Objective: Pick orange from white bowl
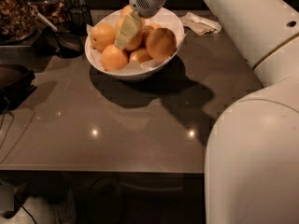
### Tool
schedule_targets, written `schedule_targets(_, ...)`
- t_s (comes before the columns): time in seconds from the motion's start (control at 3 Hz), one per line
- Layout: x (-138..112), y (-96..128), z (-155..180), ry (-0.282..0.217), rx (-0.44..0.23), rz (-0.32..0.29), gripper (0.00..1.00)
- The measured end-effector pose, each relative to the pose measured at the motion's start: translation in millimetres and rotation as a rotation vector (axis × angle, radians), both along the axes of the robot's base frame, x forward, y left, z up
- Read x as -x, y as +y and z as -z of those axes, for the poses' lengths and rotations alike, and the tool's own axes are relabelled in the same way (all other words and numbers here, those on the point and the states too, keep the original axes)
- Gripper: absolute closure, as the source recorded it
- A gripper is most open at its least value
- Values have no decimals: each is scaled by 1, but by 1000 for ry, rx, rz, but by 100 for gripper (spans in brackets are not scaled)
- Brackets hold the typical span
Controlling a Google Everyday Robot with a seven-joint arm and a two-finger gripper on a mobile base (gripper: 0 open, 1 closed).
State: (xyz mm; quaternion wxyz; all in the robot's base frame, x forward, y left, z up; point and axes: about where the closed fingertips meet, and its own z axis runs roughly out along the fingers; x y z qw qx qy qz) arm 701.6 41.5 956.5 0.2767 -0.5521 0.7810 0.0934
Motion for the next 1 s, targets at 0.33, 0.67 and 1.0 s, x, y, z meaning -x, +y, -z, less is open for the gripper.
schedule_targets(0.33,-1,7,5,14,4,-16,22)
schedule_targets(0.67,-1,8,7,19,6,-19,23)
schedule_targets(1.0,1,10,12,21,11,-27,42)
